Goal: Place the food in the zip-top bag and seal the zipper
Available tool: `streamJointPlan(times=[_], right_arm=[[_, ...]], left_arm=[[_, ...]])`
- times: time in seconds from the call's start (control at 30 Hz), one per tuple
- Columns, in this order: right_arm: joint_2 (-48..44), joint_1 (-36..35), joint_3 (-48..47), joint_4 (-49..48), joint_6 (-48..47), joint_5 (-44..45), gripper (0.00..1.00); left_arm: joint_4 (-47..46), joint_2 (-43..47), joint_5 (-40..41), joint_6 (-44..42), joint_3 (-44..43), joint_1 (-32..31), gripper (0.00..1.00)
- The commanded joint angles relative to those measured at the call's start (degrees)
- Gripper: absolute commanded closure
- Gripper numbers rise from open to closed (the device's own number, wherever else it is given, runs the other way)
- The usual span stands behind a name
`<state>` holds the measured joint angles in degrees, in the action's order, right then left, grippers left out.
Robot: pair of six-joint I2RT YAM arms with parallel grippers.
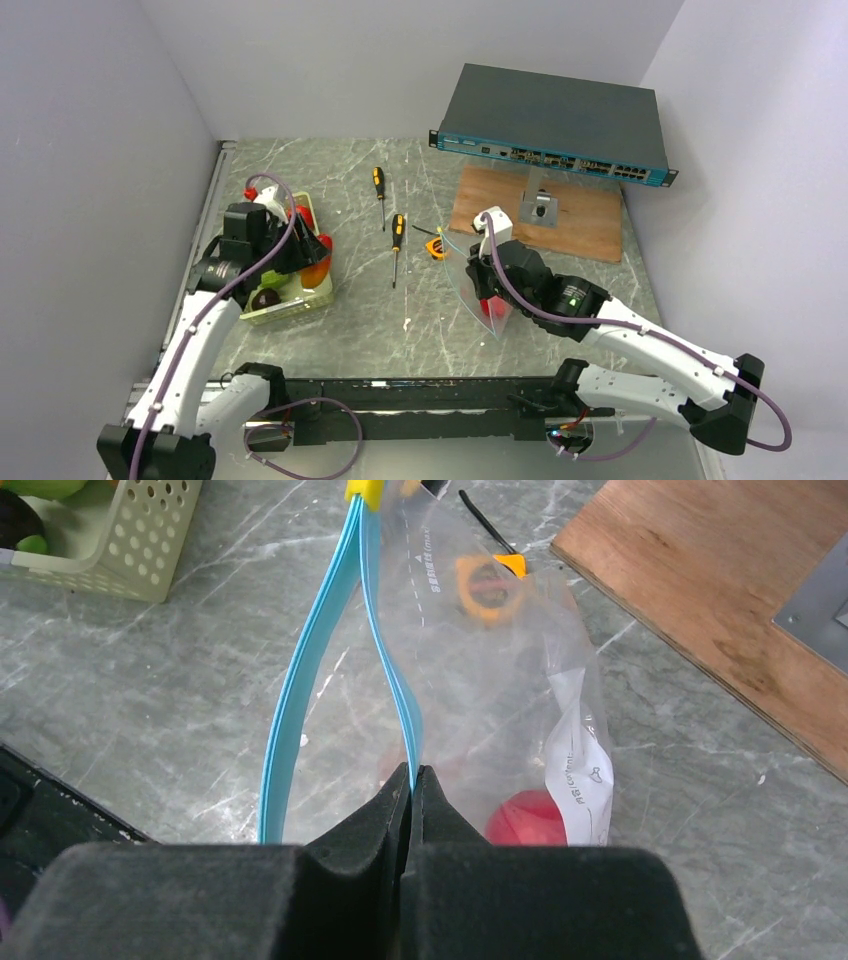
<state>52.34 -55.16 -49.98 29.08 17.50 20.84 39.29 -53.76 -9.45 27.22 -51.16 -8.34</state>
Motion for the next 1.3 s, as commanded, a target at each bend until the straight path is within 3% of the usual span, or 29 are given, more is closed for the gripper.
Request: streamJointPlan(times=[0.0, 0.1, 0.27, 0.43, 0.6, 0.77, 1.27], right_arm=[[0.28, 0.14, -1.22, -2.94, 0.71, -0.53, 1.0], [0.62, 0.19, -1.33, -3.29, 0.91, -0.94, 1.0], [0.97, 0.16, -1.7, -3.63, 1.45, -1.48, 1.0], [0.77, 0.13, -1.36, -4.05, 2.07, -2.09, 1.0], [0.13, 0.15, -1.39, -4.55, 3.64, -1.8, 1.0], [-0.94, 0.16, -0.94, -6.02, 6.75, -0.14, 1.0], [-3.31, 0.14, 1.15, -10.39, 10.51, 4.34, 1.0]], left_arm=[[-11.84, 4.36, -22.18, 8.27, 1.5, -0.99, 0.76], [-25.15, 5.63, -28.96, 17.21, 5.45, -6.55, 0.77], [-43.32, 2.35, -26.47, 27.87, 6.17, -21.4, 0.77], [-59.97, -5.92, -24.83, 34.31, 4.06, -31.54, 0.82], [-64.86, -13.61, -20.68, 43.75, 3.62, -34.89, 0.92], [-72.13, -18.87, -19.59, 53.15, 8.42, -35.66, 0.99], [-53.23, -15.93, -11.55, 56.82, 10.02, -38.61, 1.0]])
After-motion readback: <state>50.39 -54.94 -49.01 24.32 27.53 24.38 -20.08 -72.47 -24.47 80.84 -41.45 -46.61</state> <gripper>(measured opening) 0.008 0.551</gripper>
